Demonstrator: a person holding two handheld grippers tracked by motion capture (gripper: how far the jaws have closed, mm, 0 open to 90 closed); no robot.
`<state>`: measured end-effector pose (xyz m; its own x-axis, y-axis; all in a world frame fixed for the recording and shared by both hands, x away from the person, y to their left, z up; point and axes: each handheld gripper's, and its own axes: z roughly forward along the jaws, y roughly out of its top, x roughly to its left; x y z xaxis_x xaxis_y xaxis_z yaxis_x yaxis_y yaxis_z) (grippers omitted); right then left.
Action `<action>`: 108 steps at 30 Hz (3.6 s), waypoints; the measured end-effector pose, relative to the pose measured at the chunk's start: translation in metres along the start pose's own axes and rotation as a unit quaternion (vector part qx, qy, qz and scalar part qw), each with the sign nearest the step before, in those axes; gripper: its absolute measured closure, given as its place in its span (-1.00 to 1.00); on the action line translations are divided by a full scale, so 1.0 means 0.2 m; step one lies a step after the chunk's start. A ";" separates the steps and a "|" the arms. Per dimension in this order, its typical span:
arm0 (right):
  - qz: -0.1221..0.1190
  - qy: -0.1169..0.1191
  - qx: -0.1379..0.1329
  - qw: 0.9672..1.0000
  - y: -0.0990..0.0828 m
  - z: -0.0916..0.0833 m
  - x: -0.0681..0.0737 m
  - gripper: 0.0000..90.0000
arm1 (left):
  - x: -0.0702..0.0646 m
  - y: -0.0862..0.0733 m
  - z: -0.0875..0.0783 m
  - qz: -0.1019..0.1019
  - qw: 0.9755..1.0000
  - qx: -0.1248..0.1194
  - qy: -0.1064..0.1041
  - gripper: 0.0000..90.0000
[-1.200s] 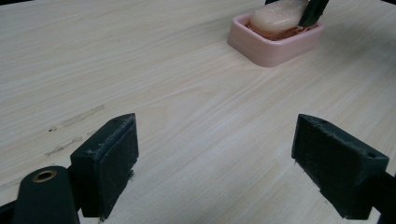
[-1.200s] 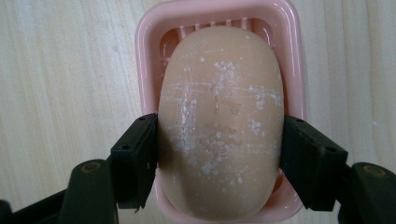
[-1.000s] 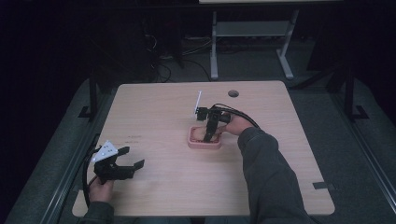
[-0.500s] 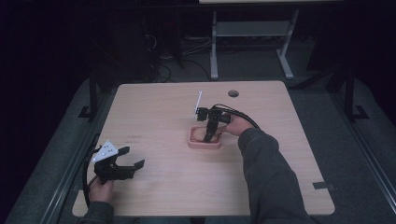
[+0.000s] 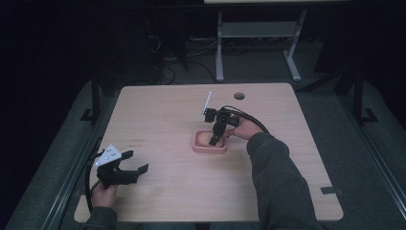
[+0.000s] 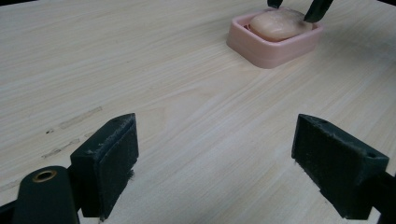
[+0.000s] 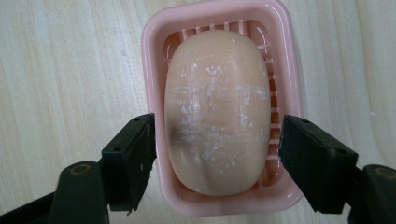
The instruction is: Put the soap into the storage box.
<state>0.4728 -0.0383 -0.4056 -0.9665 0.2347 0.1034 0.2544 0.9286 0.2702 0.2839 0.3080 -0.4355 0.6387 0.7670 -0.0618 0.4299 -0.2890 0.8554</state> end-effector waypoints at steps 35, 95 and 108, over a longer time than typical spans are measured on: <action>0.037 -0.011 -0.038 0.999 -0.25 -0.13 0.06 -0.46 | 0.00 0.00 0.00 0.001 1.000 0.001 0.003 -0.68; 0.082 -0.025 -0.062 0.994 -0.66 -0.15 0.23 -0.48 | 0.00 -0.01 0.00 -0.001 1.000 0.006 0.002 -0.68; 0.096 -0.027 -0.075 0.992 -0.77 -0.12 0.27 -0.47 | 0.00 -0.01 0.00 0.000 1.000 0.010 0.002 -0.68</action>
<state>0.3822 -0.1758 -0.4179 -0.8988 0.4227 0.1164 0.4327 0.8125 0.3907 0.2827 0.3082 -0.4380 0.6369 0.7686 -0.0593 0.4415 -0.3006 0.8454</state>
